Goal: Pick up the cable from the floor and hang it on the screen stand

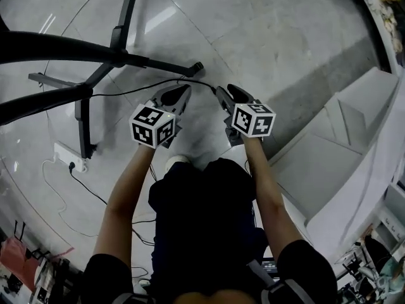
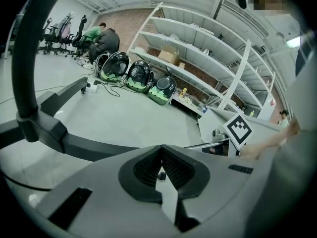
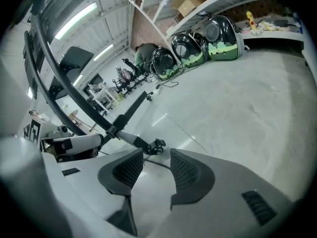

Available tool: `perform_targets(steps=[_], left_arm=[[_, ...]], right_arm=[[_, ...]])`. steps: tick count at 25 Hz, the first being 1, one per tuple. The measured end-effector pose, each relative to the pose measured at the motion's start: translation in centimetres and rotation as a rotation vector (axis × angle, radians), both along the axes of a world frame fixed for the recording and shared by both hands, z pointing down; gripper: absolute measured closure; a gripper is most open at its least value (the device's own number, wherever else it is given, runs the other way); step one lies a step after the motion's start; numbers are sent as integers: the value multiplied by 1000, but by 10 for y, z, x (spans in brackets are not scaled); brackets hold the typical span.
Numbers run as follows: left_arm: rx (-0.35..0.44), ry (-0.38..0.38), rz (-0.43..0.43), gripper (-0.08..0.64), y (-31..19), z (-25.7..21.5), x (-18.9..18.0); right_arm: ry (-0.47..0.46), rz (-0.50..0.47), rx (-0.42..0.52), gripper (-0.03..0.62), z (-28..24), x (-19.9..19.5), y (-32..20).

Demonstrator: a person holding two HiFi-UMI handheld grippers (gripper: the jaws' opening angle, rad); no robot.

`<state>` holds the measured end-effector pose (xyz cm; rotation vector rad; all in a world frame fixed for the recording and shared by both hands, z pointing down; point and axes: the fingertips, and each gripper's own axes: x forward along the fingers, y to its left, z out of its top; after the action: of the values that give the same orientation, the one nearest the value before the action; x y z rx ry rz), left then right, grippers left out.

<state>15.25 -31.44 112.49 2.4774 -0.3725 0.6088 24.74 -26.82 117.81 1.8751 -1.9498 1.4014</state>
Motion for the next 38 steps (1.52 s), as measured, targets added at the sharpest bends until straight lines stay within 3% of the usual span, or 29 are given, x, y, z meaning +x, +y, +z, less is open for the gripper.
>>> perform_targets(steps=[7, 13, 19, 30, 38], left_arm=[[-5, -32, 57, 552, 6, 56, 5], [-14, -24, 59, 552, 9, 73, 5], [-4, -19, 77, 552, 11, 78, 8], [-1, -4, 61, 552, 11, 84, 7], [7, 6, 55, 552, 12, 81, 5]], right_arm=[[43, -123, -70, 403, 67, -4, 8], [106, -231, -115, 387, 98, -18, 9], [136, -221, -134, 380, 118, -23, 5], [484, -419, -205, 382, 131, -31, 1], [473, -434, -204, 419, 130, -29, 3]])
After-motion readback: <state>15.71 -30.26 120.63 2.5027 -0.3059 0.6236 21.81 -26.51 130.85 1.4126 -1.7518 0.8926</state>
